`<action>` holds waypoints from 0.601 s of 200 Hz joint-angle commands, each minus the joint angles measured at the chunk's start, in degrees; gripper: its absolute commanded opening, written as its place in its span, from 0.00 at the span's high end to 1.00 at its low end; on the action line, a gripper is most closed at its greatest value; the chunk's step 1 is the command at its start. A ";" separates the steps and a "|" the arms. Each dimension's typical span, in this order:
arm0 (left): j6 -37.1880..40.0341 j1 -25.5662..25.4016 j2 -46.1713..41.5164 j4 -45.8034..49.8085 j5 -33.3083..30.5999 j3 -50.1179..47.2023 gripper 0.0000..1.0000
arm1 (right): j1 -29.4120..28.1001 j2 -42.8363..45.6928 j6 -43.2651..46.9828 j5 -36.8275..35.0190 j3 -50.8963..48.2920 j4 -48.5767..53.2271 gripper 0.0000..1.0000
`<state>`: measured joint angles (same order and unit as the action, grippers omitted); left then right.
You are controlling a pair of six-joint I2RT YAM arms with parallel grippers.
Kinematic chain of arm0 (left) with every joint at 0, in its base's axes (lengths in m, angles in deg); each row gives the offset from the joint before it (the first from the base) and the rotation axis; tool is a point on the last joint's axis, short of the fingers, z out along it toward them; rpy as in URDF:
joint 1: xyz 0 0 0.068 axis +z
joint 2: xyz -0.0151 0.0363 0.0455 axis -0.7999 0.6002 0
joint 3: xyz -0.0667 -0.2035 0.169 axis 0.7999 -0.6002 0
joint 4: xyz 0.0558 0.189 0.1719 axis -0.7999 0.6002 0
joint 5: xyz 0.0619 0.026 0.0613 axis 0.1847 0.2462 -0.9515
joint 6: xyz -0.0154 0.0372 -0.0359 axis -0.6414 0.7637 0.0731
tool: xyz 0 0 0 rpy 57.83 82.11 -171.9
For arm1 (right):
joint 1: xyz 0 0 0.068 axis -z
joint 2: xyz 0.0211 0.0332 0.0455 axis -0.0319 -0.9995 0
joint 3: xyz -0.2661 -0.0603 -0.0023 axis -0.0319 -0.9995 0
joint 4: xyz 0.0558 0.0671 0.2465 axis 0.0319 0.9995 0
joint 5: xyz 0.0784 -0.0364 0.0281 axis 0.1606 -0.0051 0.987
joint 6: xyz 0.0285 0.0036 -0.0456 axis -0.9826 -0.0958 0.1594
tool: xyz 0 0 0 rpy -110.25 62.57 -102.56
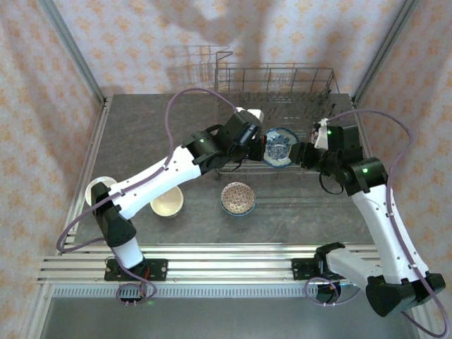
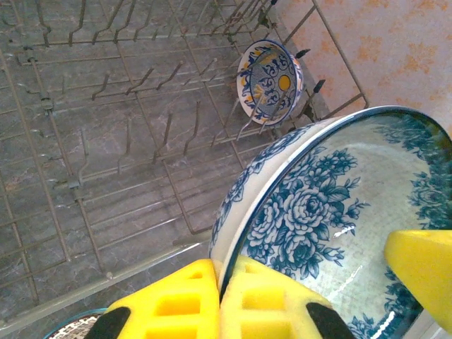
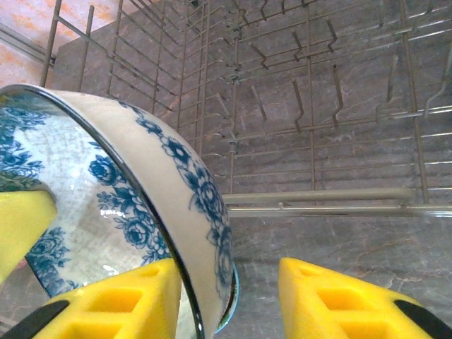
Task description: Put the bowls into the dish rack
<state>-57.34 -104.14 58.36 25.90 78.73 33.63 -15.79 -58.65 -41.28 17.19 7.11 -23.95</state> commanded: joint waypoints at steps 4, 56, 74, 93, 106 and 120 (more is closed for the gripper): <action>-1.33 -0.85 -1.99 -3.79 -2.06 0.93 1.00 | 0.07 1.89 -1.54 -0.78 -0.52 -1.98 0.66; 0.05 -3.81 -2.32 -2.75 -8.85 1.09 1.00 | 0.09 2.60 -2.47 -3.49 -0.01 -0.91 0.79; -0.17 -4.13 -2.01 -2.86 -9.15 1.08 1.00 | 0.07 2.54 -2.65 -3.57 0.10 -1.01 0.82; -0.45 -4.34 -1.69 -3.39 -8.18 1.24 1.00 | 0.09 2.19 -2.43 -3.59 0.27 -1.08 0.84; -0.54 -4.41 -1.40 -3.42 -7.73 1.58 1.00 | 0.07 1.84 -2.22 -3.57 0.24 -0.98 0.86; -0.71 -4.46 -1.13 -3.42 -7.22 2.00 1.00 | 0.07 1.56 -2.04 -3.67 0.19 -0.93 0.87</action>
<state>-57.47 -108.14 58.36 25.31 72.13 33.65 -15.79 -56.77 -43.16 14.74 6.78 -23.95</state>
